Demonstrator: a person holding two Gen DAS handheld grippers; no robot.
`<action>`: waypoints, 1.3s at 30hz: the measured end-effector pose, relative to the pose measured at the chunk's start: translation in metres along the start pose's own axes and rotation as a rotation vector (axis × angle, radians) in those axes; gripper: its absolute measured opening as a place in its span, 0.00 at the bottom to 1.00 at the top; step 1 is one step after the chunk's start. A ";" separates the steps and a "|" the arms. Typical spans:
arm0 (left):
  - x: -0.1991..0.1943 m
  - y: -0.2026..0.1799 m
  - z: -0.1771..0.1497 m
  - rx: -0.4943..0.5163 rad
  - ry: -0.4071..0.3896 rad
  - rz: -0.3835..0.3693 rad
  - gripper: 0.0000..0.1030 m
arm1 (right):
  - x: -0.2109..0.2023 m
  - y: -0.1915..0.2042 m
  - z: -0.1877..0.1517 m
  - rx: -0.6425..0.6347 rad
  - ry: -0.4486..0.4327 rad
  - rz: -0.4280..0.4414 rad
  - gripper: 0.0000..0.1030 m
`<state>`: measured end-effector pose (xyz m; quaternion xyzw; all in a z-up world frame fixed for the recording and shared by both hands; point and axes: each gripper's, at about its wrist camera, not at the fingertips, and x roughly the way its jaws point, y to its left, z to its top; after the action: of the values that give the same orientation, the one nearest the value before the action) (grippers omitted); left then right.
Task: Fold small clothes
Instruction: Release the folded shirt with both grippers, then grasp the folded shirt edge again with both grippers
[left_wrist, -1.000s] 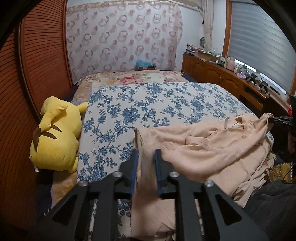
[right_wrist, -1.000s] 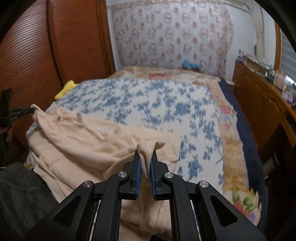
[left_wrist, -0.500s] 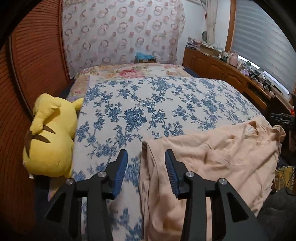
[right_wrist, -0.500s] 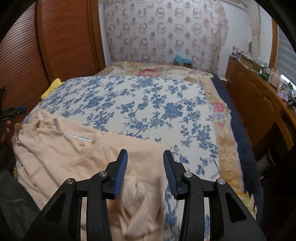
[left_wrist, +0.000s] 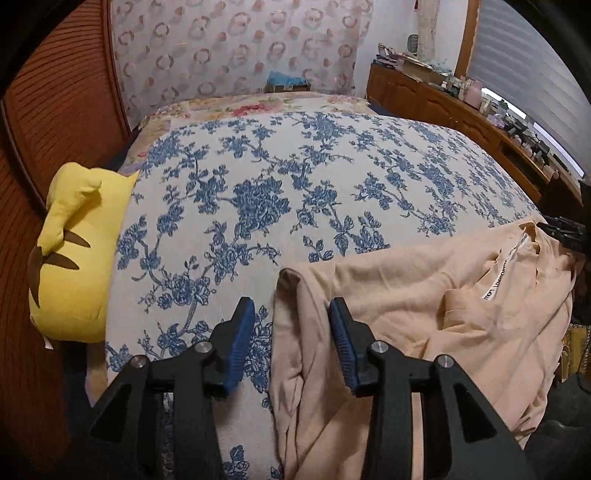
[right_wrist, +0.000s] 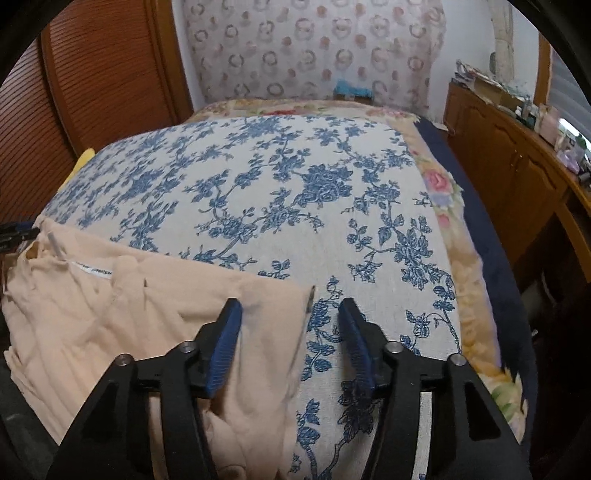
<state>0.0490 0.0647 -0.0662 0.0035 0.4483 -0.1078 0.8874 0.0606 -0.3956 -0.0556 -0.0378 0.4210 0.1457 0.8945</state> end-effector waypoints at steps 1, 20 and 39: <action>0.001 0.001 0.000 -0.003 -0.002 -0.006 0.40 | 0.000 0.000 0.000 0.000 -0.006 0.002 0.58; 0.011 0.003 0.019 -0.013 0.031 -0.086 0.30 | 0.002 0.001 0.000 -0.007 -0.015 0.009 0.60; 0.008 -0.001 0.013 0.001 0.000 -0.099 0.25 | 0.004 0.014 0.006 -0.068 0.018 0.120 0.12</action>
<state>0.0637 0.0605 -0.0651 -0.0179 0.4480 -0.1517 0.8809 0.0638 -0.3803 -0.0540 -0.0439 0.4253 0.2129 0.8786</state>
